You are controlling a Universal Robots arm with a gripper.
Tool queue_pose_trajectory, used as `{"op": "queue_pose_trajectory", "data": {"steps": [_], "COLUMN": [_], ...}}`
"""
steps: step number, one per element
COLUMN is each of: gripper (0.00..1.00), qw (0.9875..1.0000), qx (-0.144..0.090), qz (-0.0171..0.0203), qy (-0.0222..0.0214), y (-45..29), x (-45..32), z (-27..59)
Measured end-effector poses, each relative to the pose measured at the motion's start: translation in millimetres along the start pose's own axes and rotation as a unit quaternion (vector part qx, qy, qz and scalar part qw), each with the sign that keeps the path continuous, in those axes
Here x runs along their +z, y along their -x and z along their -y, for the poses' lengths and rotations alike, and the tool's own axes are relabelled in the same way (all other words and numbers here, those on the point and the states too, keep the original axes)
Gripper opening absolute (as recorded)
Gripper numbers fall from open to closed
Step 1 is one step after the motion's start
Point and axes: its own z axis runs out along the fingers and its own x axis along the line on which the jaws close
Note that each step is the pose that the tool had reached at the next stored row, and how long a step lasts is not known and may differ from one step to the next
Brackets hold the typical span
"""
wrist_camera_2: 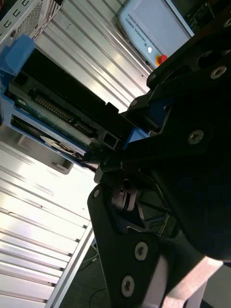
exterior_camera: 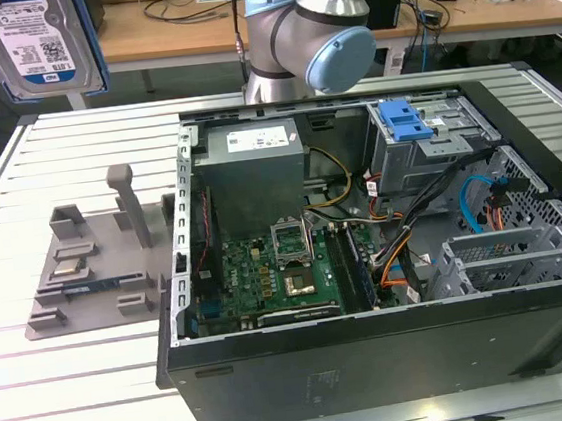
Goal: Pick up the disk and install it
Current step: 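Pick up the disk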
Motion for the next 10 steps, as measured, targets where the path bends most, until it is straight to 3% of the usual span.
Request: {"op": "queue_pose_trajectory", "data": {"steps": [10], "gripper": [0.37], "qw": [1.0], "qx": [0.0], "qz": [0.0], "qy": [0.0], "y": [-1.0], "x": [-0.5], "z": [38.1]}}
